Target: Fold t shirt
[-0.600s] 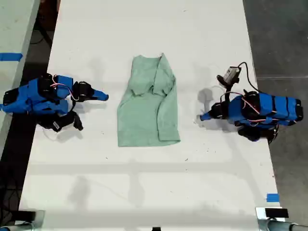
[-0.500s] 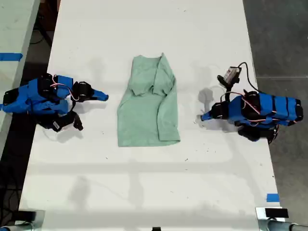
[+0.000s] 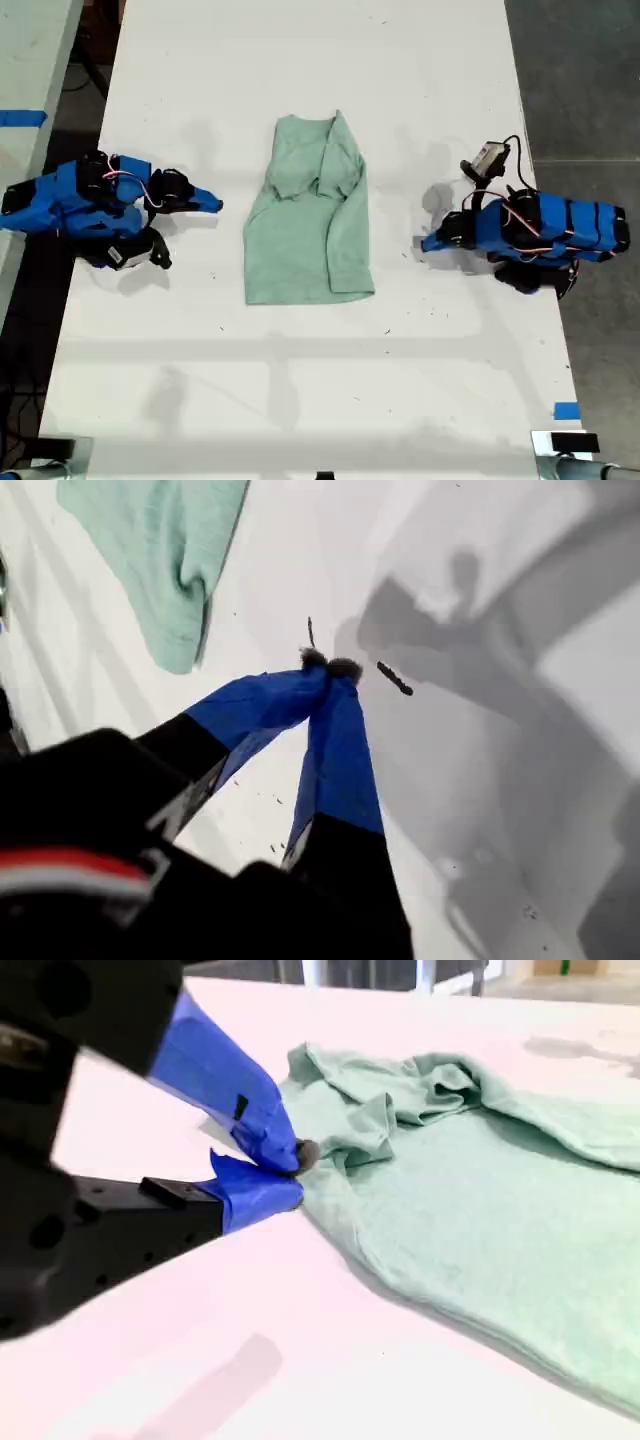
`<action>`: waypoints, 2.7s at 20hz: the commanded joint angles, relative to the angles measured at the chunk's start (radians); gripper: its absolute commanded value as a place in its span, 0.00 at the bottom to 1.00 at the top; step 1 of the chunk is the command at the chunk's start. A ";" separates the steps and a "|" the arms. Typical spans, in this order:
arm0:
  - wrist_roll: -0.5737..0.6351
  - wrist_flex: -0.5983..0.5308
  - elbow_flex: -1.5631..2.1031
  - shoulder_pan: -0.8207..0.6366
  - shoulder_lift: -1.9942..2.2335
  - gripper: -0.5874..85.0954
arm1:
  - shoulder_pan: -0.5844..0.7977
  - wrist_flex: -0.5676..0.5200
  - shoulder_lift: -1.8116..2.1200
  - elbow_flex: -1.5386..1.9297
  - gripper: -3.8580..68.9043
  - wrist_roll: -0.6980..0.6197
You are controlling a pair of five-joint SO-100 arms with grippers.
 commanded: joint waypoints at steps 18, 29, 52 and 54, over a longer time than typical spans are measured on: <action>-0.158 0.138 -1.111 0.218 -1.681 0.25 | 0.003 0.002 0.015 0.052 0.04 -0.005; -0.178 0.155 -1.184 0.164 -1.847 0.01 | 0.000 0.002 0.015 0.052 0.04 -0.006; 0.075 0.397 -2.140 0.120 -2.233 0.02 | 0.005 0.002 0.015 0.051 0.04 -0.014; 0.089 0.367 -2.140 0.118 -2.266 0.09 | 0.005 0.002 0.015 0.051 0.04 -0.014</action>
